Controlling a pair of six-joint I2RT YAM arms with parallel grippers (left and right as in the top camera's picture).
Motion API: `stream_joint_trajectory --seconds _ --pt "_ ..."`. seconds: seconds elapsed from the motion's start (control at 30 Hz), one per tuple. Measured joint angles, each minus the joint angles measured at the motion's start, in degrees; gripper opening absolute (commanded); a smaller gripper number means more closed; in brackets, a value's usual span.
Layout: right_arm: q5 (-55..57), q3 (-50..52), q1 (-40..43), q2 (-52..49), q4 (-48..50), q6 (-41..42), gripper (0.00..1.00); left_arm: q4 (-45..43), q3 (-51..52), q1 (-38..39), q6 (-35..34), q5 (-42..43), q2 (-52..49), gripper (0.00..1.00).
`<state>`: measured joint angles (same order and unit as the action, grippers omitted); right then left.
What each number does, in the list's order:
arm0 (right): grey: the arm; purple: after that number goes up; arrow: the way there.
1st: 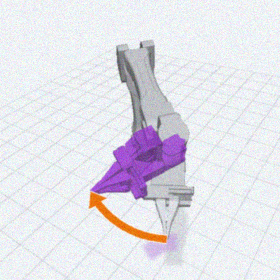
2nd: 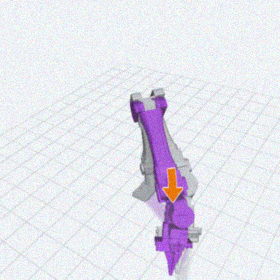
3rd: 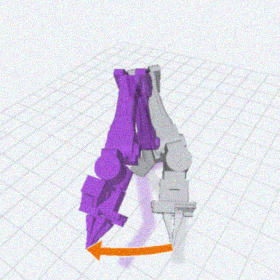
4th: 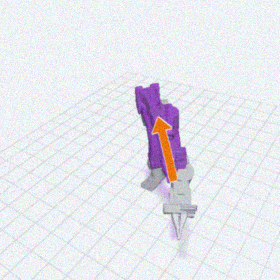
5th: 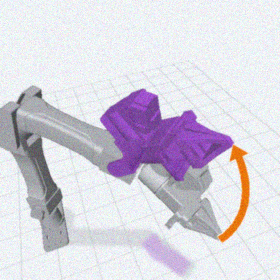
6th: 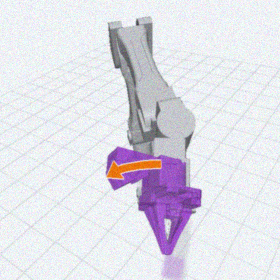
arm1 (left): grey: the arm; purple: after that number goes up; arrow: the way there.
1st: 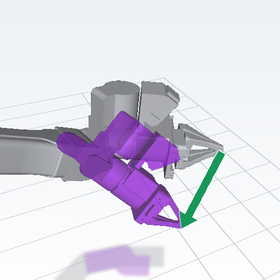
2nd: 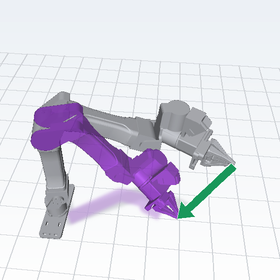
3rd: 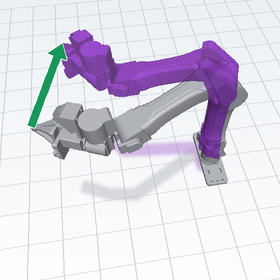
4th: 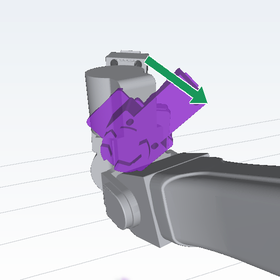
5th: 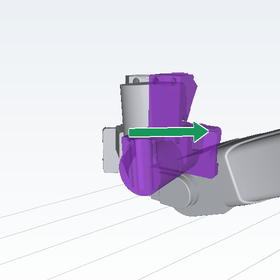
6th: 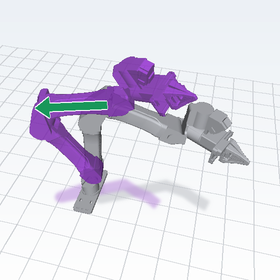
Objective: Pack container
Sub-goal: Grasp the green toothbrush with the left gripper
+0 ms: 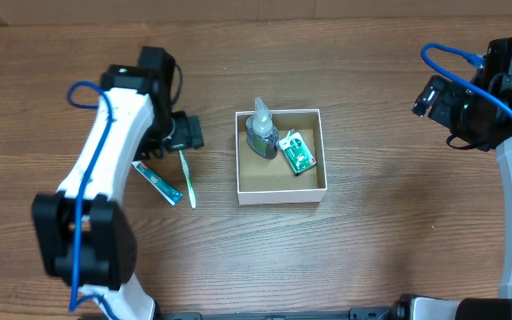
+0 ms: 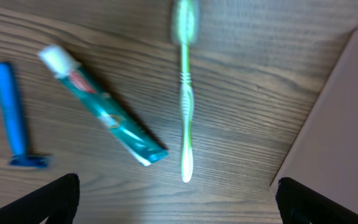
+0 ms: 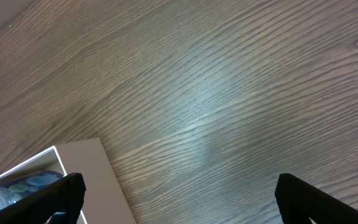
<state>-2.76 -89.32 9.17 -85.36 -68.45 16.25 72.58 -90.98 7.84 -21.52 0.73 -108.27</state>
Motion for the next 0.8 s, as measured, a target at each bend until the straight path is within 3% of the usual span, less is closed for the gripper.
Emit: stream_joint_trajectory --seconds 0.33,0.47,0.57,0.67,0.8 --pt "0.0 0.0 0.0 0.0 -0.11 0.0 1.0 -6.4 2.51 0.81 0.26 5.62 -12.79 1.0" --pt "-0.02 0.0 0.0 0.0 -0.09 0.02 1.0 -6.86 2.51 0.81 0.76 6.14 -13.9 0.82" --pt "-0.02 0.0 0.0 0.0 -0.11 0.02 1.0 -6.78 2.51 0.81 0.66 6.21 -13.9 0.82" --pt "-0.02 0.0 0.0 0.0 -0.13 0.02 1.0 -6.67 2.69 0.83 0.61 6.14 -13.9 0.91" --pt "-0.02 0.0 0.0 0.0 -0.09 0.02 1.0 -7.28 4.59 0.81 0.61 5.68 -13.9 0.91"
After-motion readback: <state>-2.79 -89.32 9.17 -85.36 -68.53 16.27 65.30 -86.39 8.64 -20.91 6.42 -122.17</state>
